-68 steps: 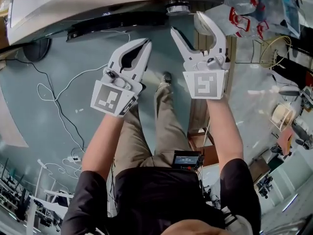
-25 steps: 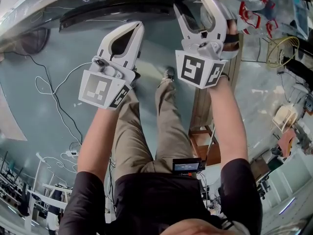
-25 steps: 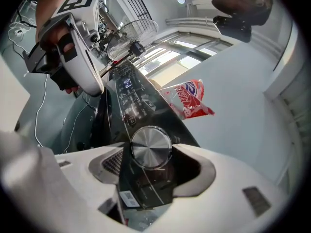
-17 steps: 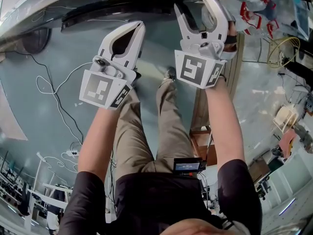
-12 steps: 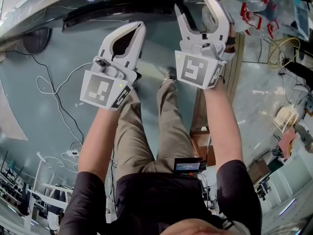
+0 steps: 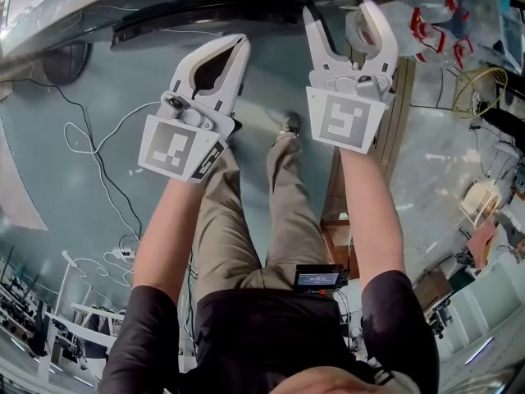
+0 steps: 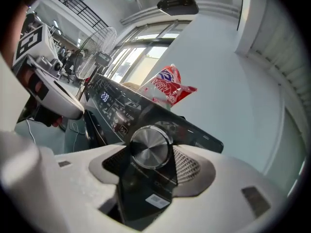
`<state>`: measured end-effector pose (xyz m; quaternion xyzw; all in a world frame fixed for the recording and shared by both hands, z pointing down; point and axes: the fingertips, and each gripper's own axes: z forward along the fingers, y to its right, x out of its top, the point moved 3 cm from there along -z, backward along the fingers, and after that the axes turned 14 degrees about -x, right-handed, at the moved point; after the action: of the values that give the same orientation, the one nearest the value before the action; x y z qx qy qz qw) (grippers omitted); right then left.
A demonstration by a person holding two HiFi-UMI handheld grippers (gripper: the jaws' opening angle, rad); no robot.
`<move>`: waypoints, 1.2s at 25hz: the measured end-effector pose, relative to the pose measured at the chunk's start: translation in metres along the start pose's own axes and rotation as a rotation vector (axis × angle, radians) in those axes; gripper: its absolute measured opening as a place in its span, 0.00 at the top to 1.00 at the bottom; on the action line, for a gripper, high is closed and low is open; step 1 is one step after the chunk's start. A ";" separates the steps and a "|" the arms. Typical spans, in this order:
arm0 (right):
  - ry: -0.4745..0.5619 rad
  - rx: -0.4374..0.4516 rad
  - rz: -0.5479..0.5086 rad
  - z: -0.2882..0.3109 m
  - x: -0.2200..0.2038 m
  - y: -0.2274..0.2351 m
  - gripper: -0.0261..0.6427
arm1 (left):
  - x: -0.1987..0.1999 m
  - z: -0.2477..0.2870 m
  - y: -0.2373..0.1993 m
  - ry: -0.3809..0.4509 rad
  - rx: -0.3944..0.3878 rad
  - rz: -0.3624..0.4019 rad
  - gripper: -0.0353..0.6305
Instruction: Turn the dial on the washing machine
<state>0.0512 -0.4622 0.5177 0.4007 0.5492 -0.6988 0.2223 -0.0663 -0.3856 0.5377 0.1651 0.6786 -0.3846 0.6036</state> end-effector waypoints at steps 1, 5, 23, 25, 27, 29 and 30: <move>-0.001 0.000 0.021 0.000 0.001 0.000 0.56 | 0.000 -0.001 -0.001 -0.001 0.002 0.000 0.95; 0.010 -0.004 0.105 0.002 0.002 0.001 0.56 | 0.000 -0.001 -0.003 0.000 0.006 -0.002 0.95; -0.113 0.030 0.542 0.004 -0.005 0.005 0.56 | -0.002 -0.008 -0.009 0.000 0.013 -0.015 0.95; -0.129 0.034 0.590 0.004 -0.005 0.004 0.56 | -0.003 -0.010 -0.009 0.000 0.014 -0.017 0.95; -0.143 0.039 0.633 0.004 -0.005 0.004 0.56 | -0.004 -0.011 -0.010 0.001 0.015 -0.020 0.95; -0.154 0.045 0.679 0.004 -0.006 0.005 0.56 | -0.004 -0.011 -0.009 0.002 0.016 -0.023 0.95; -0.159 0.050 0.708 0.004 -0.007 0.005 0.56 | -0.004 -0.011 -0.009 0.003 0.017 -0.023 0.95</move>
<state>0.0574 -0.4687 0.5203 0.5156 0.3404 -0.6207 0.4827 -0.0796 -0.3827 0.5439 0.1629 0.6781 -0.3968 0.5968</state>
